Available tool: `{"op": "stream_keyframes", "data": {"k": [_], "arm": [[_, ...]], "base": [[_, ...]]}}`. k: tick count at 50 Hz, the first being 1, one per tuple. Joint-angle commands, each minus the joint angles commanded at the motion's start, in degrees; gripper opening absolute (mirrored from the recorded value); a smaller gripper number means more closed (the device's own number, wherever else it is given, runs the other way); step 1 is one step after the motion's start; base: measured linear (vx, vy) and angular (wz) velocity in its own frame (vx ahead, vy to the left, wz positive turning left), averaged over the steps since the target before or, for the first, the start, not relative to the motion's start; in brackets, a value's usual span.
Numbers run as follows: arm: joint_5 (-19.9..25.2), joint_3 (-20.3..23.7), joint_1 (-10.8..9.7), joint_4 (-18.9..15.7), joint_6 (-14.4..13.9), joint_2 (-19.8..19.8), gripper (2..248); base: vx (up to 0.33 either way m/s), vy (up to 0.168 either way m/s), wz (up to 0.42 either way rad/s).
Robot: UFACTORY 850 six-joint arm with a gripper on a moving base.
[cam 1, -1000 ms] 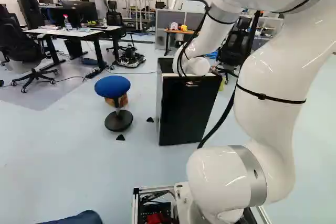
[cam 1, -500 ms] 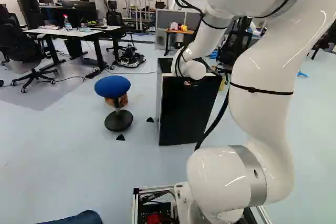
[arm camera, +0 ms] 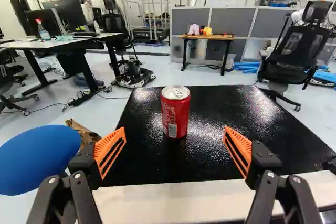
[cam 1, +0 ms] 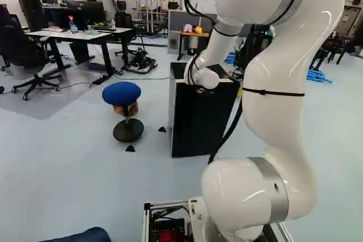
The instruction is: Grab a drink from the fridge
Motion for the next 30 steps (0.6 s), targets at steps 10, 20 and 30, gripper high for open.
{"op": "stream_keyframes", "data": {"k": [10, 20, 30], "arm": [[1.91, -1.41, 0.03, 0.00, 0.00, -1.57, 247], [3.61, -2.82, 0.06, 0.00, 0.00, -2.67, 247], [3.81, -4.25, 0.08, 0.00, 0.00, -3.78, 247]], "base": [[0.000, 0.000, 0.000], [0.000, 0.000, 0.000], [0.000, 0.000, 0.000]]}}
